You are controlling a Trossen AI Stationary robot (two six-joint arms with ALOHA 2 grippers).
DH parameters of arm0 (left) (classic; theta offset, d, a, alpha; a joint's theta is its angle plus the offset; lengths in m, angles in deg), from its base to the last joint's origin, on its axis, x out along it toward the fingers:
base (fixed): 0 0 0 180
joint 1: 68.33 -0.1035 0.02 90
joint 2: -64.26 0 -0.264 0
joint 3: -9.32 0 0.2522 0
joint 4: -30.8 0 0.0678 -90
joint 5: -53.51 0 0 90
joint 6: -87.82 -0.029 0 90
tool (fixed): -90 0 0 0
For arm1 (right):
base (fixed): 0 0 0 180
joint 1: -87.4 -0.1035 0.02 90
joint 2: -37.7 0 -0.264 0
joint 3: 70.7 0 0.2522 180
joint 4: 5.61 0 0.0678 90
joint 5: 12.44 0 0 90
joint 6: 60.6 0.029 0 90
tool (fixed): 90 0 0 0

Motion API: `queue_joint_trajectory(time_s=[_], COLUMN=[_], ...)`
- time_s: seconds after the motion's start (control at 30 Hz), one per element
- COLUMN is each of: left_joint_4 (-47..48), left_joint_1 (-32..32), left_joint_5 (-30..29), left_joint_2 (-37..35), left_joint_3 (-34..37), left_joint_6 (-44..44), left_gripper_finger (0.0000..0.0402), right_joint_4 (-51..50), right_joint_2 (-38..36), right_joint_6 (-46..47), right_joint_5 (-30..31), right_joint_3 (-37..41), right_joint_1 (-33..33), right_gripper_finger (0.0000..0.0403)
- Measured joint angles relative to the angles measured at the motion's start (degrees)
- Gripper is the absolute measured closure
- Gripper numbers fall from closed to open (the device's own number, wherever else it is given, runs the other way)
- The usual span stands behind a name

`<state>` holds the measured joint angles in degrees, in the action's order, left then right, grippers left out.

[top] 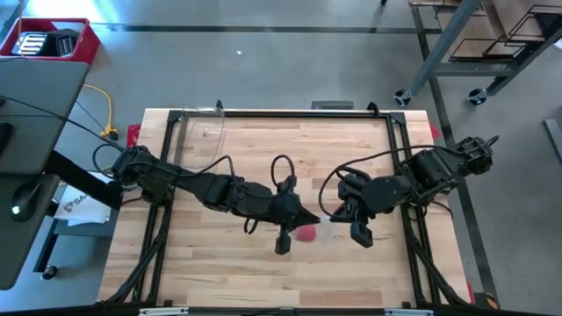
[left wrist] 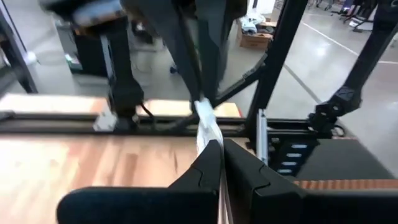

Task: Roll bandage
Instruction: Close the transparent zip bag

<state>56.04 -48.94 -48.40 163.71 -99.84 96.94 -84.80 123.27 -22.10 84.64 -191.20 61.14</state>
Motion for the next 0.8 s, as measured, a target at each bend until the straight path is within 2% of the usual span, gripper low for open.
queue_joint_trajectory(time_s=[0.23,0.37,0.5,0.57,0.67,0.8], left_joint_4=[3.2,3.8,4.2,4.4,4.1,4.3], left_joint_1=[-0.5,-1.1,-1.7,-1.9,-2.3,-2.5], left_joint_5=[4.6,3.7,3.7,3.7,3.7,3.7], left_joint_2=[-0.5,-2.1,-3.2,-3.9,-4.1,-4.1], left_joint_3=[0.1,0.1,0.1,0.1,0.0,0.0], left_joint_6=[7.2,9.3,9.8,9.8,9.9,10.2], left_gripper_finger=[0.0400,0.0401,0.0401,0.0401,0.0401,0.0401], right_joint_4=[2.9,5.3,5.5,5.7,6.5,8.5], right_joint_2=[-1.1,-0.9,-1.0,-0.6,0.2,2.0], right_joint_6=[-1.1,-3.6,-4.9,-5.8,-7.3,-9.3], right_joint_5=[9.8,7.6,3.7,4.8,9.8,13.2], right_joint_3=[-0.1,-0.1,-0.1,-0.1,-0.1,-0.1], right_joint_1=[0.0,0.0,-0.4,-1.0,-2.6,-3.7], right_gripper_finger=[0.0366,0.0340,0.0295,0.0278,0.0273,0.0300])
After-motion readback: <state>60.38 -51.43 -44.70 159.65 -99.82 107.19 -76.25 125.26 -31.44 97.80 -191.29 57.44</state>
